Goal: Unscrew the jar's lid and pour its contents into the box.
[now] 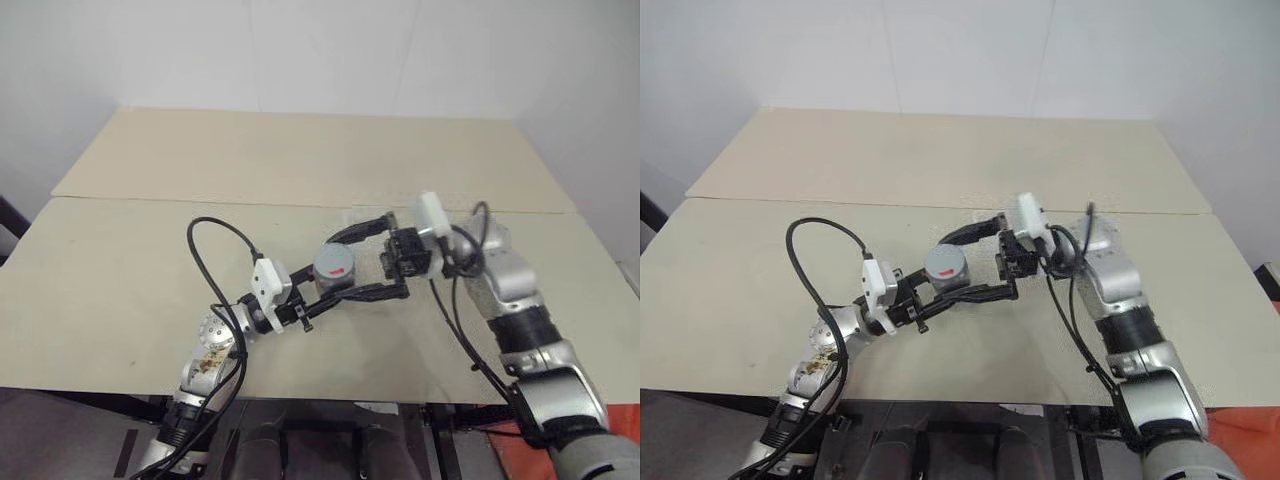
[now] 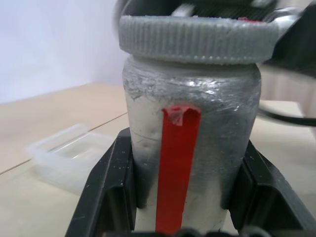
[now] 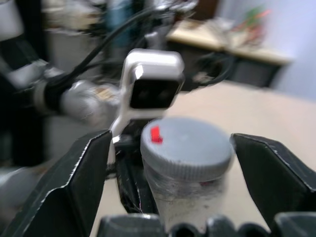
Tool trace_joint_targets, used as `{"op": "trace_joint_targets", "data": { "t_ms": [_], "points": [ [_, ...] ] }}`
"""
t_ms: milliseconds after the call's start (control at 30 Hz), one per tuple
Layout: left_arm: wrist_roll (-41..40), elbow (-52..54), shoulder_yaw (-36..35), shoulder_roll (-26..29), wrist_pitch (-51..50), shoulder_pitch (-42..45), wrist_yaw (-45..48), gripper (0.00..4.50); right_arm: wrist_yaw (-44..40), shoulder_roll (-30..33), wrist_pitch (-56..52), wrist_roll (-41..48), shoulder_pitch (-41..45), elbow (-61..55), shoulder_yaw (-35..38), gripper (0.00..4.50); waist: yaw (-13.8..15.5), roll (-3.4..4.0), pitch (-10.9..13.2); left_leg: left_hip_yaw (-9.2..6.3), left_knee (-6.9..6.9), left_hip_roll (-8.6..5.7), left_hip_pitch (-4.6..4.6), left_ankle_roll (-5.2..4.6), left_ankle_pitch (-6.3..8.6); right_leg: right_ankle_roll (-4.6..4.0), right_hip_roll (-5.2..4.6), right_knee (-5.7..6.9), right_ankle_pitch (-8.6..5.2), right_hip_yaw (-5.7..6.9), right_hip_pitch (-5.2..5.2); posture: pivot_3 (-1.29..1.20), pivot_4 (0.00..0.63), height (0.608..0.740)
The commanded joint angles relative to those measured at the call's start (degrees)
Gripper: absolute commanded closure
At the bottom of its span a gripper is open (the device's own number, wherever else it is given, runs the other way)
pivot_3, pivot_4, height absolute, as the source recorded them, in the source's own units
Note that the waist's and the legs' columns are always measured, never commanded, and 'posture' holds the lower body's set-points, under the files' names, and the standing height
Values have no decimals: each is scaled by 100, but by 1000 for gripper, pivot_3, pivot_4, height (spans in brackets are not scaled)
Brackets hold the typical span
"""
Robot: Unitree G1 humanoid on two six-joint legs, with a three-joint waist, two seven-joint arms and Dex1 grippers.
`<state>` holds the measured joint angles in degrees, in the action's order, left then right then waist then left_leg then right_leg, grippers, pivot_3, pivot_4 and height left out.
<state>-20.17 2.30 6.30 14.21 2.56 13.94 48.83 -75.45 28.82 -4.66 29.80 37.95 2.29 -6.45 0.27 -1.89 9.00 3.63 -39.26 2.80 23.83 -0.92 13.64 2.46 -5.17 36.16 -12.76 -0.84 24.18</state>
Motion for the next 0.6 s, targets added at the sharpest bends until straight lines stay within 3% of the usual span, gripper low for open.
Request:
{"op": "trace_joint_targets", "data": {
  "t_ms": [33, 233, 300, 433, 600],
  "points": [
    [-55, 40, -104, -10, 52, 90, -62, 2568, 1412, -9, -345, -304, -392, -1297, 451, 41, -5, 0, 0, 0, 0, 0, 0, 0, 0, 0, 0, 1, 0, 0, 0, 0, 150, 740],
    [105, -131, -135, -79, 192, 160, -276, 2568, 3379, -211, -1731, -427, -1317, -3366, 479, 41, 29, 0, 0, 1, 0, -2, 1, 0, 0, 0, -2, -4, 0, 0, -2, 0, 150, 740],
    [209, -222, -138, -141, 279, 210, -405, 2568, 4246, -516, -2400, -827, -1373, -3821, 124, 41, 6, 0, 0, 2, 0, -3, 0, 1, 0, -2, -2, -3, 1, -1, -1, 0, 150, 740],
    [380, -405, -148, -271, 459, 319, -628, 2568, 5446, -1150, -2947, -1598, -1593, -4303, -617, 41, -3, 1, -1, -2, 0, -1, -3, 2, -1, -4, 2, -1, 1, 0, -1, 0, 150, 740],
    [424, -450, -138, -303, 528, 360, -678, 2568, 6081, -1469, -3152, -2286, -1657, -4245, -1196, 41, 8, 1, -1, 1, 0, -10, 3, 1, -1, -2, -6, -10, 2, -1, -3, 0, 150, 740]
  ]
}}
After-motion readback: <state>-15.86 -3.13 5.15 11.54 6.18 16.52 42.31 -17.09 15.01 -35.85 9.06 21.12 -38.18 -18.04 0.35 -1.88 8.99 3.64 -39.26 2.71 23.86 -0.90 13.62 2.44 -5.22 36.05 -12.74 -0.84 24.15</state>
